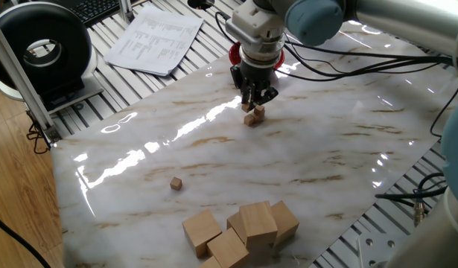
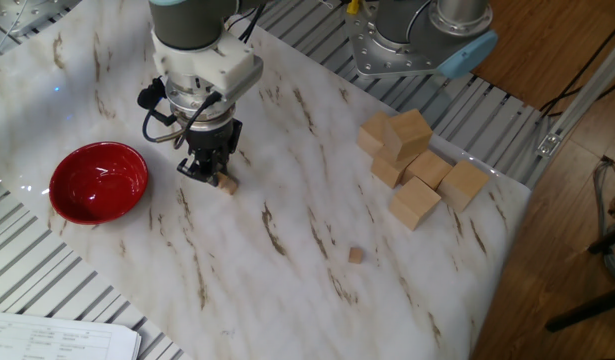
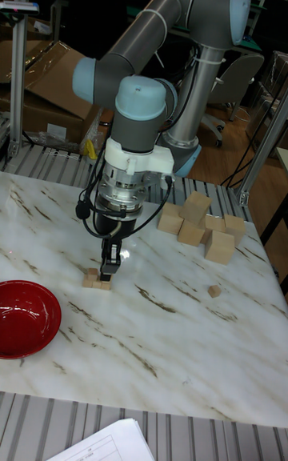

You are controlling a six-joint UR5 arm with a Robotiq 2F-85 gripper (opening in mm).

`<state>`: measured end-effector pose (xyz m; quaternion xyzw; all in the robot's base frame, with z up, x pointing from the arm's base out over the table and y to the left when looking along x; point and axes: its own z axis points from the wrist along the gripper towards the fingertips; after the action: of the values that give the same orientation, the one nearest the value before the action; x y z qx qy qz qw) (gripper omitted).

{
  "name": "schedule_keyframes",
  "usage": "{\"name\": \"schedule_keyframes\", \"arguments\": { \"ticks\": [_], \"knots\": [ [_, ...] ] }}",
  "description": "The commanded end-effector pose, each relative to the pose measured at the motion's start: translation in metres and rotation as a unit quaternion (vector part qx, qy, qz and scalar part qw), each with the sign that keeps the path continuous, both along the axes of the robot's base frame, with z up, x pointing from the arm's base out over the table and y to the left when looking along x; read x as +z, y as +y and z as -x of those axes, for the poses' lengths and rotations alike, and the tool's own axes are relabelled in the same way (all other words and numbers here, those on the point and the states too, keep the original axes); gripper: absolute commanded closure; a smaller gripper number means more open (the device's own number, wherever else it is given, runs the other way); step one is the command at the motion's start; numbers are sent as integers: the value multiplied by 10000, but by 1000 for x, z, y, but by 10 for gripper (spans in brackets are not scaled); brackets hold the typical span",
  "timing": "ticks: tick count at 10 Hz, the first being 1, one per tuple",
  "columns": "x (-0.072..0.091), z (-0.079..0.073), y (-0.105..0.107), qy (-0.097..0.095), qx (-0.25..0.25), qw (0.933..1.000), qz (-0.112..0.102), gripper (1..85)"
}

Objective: Stack the blocks into a pyramid shape

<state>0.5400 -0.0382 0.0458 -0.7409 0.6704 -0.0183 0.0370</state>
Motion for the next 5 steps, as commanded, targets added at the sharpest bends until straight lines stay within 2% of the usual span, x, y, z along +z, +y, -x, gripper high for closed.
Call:
{"name": "schedule_keyframes", "arguments": {
  "ticks": [1, 3, 5],
  "knots": [
    [-2, 4, -3, 26, 36, 9999, -107, 790],
    [-4, 8, -4, 58, 15, 9998, -163, 790],
    [-4, 9, -6, 66, 15, 9999, -132, 790]
  ]
}}
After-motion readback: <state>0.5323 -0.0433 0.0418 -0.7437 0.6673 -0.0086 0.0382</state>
